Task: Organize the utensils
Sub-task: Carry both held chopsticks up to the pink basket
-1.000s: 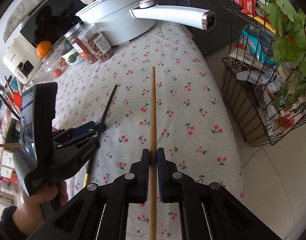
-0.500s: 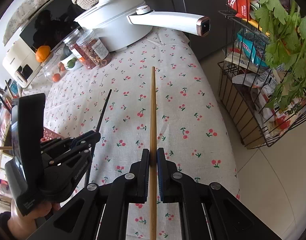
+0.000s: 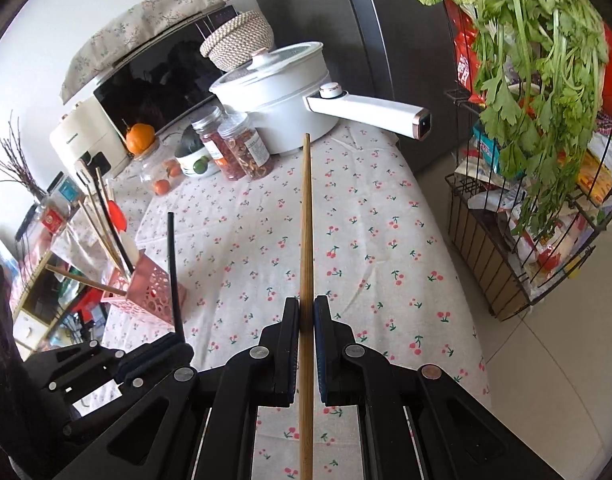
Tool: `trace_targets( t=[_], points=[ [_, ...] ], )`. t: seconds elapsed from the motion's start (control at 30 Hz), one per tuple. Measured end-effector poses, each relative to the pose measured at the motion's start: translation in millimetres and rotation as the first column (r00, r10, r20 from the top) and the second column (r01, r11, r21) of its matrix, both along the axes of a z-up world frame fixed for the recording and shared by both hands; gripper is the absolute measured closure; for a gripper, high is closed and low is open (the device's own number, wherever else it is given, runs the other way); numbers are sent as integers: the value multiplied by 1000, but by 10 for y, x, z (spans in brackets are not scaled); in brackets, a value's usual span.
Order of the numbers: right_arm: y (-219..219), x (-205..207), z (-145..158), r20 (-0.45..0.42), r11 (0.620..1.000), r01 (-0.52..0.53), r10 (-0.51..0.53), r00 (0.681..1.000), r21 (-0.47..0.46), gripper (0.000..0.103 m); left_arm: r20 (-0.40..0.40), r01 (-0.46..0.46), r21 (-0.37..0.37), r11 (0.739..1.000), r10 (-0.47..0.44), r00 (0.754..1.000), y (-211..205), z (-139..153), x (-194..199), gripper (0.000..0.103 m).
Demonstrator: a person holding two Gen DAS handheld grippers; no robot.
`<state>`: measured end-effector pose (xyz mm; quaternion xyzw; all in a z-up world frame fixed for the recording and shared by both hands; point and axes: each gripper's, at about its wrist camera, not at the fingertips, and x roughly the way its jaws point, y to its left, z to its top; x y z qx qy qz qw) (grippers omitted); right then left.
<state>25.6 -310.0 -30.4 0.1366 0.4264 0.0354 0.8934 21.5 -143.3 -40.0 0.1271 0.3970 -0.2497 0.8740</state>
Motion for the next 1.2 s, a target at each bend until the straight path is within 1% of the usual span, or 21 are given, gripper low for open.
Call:
trace_targets(
  t=[0.13,0.23,0.33,0.47,0.53,0.67,0.73,0.83,1.07,1.13,1.2],
  points=[
    [111,-190,243,118,1000,-18,19,993,-13,96,89,6,-71,997,0,996,245,256,-239,97],
    [171,-307,417,210,1000,-19,23,977,-21,96,153,6,-133,991,15,988,442,472,-370,97],
    [228,-377,565,288,1000,-20,26,957,-24,96,201,-6,-200,980,47,979,654,682,-420,97],
    [346,-391,705,362,999,-28,33,932,-20,96,259,-35,-277,960,110,960,912,946,-426,97],
    [415,-385,756,391,999,-36,41,920,-20,96,286,-53,-297,954,141,948,1035,1050,-392,97],
    [590,-312,803,424,998,-55,55,904,-11,96,336,-109,-303,947,214,917,1264,1181,-298,97],
    [679,-263,807,434,998,-66,64,899,-11,96,356,-142,-311,940,254,899,1398,1189,-264,97],
    [810,-210,807,451,997,-82,80,889,-16,96,349,-191,-322,927,304,887,1576,1082,-157,97],
    [1105,-85,786,481,994,-109,109,870,-28,96,324,-259,-272,927,341,883,1771,738,197,97],
    [1188,-61,789,492,993,-112,110,863,-25,96,301,-282,-248,927,350,887,1800,644,321,97],
    [1259,-48,809,507,993,-116,111,855,-21,96,254,-300,-241,923,358,898,1837,548,434,97]
  ],
)
